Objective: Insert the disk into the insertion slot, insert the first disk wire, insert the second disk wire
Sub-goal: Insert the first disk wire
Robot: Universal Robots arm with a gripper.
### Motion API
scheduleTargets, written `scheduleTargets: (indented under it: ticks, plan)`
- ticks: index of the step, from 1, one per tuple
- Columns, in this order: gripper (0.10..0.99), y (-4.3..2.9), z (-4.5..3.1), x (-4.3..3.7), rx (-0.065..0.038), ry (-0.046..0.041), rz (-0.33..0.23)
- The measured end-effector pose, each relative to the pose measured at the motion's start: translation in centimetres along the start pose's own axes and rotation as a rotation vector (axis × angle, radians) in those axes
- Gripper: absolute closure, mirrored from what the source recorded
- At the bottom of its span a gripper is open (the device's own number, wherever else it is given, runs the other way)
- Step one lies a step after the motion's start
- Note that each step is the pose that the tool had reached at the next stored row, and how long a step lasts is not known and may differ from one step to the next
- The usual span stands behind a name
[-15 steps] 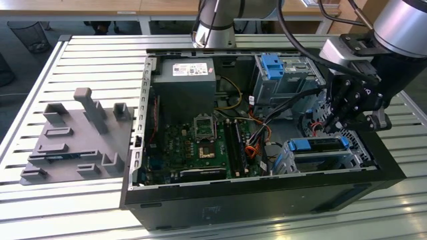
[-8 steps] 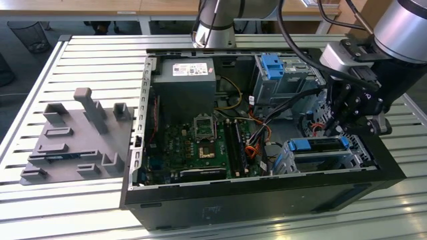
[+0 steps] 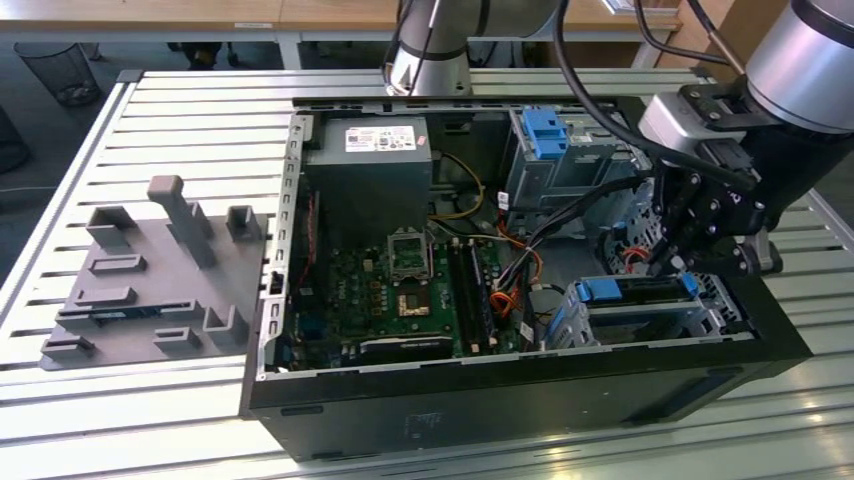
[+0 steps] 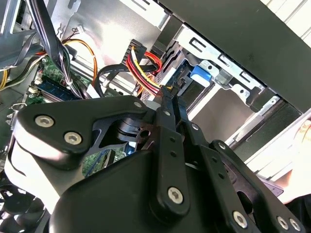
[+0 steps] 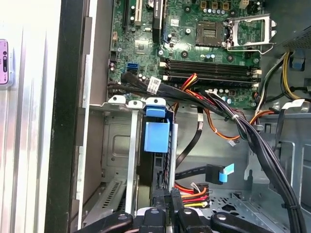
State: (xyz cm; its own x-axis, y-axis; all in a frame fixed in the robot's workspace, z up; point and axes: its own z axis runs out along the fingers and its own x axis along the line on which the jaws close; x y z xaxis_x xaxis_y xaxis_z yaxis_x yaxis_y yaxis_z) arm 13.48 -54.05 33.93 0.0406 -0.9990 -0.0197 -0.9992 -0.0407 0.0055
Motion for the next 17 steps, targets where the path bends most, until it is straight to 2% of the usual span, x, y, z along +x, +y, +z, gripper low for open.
scheduleTargets:
  ticks: [5,17]
  plan:
    - [0.922,0.01,0.14,0.26,0.0,-0.0003,0.012]
    - [0.922,-0.05,0.28,0.32,0.001,-0.0003,0.015]
